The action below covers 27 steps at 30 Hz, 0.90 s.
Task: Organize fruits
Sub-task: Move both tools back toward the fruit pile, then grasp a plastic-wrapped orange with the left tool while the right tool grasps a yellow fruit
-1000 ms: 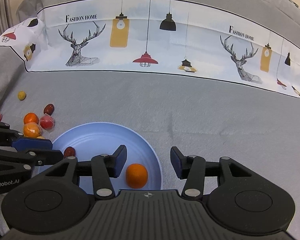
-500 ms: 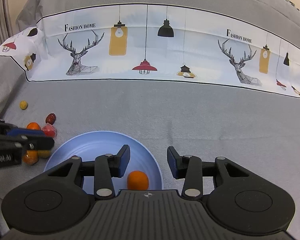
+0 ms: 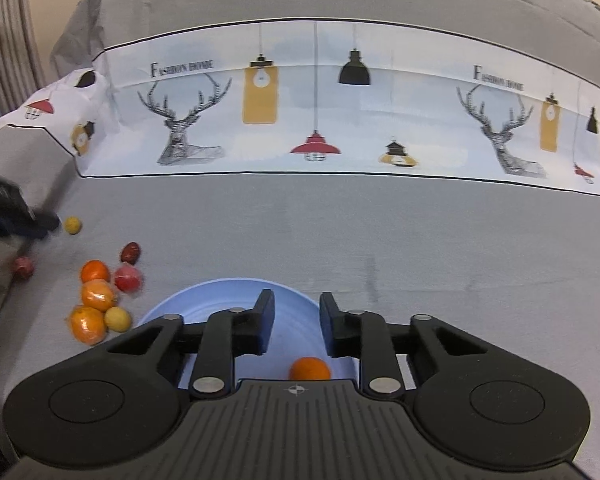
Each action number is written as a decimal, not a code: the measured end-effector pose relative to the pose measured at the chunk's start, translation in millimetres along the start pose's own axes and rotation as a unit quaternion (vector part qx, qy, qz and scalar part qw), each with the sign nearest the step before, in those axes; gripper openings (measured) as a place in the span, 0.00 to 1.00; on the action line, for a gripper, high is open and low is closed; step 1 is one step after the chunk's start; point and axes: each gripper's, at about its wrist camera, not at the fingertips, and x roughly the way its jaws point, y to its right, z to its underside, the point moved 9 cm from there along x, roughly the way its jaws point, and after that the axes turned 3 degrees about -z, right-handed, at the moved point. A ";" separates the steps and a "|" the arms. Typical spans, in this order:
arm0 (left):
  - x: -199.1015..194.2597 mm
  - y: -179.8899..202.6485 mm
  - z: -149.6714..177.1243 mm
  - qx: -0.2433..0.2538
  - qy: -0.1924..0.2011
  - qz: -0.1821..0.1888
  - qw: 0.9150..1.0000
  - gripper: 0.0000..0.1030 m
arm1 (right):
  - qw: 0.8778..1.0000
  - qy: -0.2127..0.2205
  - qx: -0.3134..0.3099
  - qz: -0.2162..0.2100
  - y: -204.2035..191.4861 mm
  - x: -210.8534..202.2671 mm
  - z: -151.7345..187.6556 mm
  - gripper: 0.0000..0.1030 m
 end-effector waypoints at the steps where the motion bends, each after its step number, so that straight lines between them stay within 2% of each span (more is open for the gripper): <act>1: -0.6 3.1 -1.4 0.001 0.003 0.009 1.000 0.25 | 1.000 0.001 0.000 -0.005 -3.3 0.2 -0.5 0.24; 3: 3.8 8.4 0.9 0.020 -0.001 -0.001 1.000 0.39 | 1.000 0.003 -0.001 -0.020 -11.8 1.5 -1.7 0.24; 4: 8.7 9.8 4.2 0.029 -0.013 -0.006 0.999 0.42 | 1.000 0.003 -0.004 -0.029 -17.6 2.4 -2.2 0.24; 7: 23.6 6.1 15.3 0.045 -0.045 -0.041 0.997 0.44 | 0.998 -0.002 -0.015 -0.055 -36.5 6.7 -1.3 0.24; 10: 32.6 0.1 20.8 0.037 -0.066 -0.044 0.996 0.49 | 0.996 -0.008 -0.029 -0.081 -57.5 12.2 -1.1 0.25; 13: 40.2 -0.9 24.0 0.042 -0.082 -0.053 0.994 0.50 | 0.993 -0.015 -0.047 -0.108 -83.1 17.2 0.7 0.25; 19: 52.4 5.3 26.6 0.070 -0.088 -0.065 0.992 0.48 | 0.987 -0.033 -0.074 -0.139 -125.9 31.2 6.4 0.25; 21: 54.9 6.0 27.8 0.086 -0.086 -0.076 0.990 0.40 | 0.986 -0.037 -0.079 -0.144 -135.0 36.9 6.8 0.26; 22: 56.0 5.5 28.1 0.093 -0.086 -0.081 0.989 0.40 | 0.985 -0.039 -0.081 -0.146 -138.2 40.0 7.4 0.26; 27: 47.5 -5.6 17.6 0.056 -0.062 -0.079 0.993 0.39 | 0.983 -0.061 -0.091 -0.148 -148.4 58.4 13.6 0.26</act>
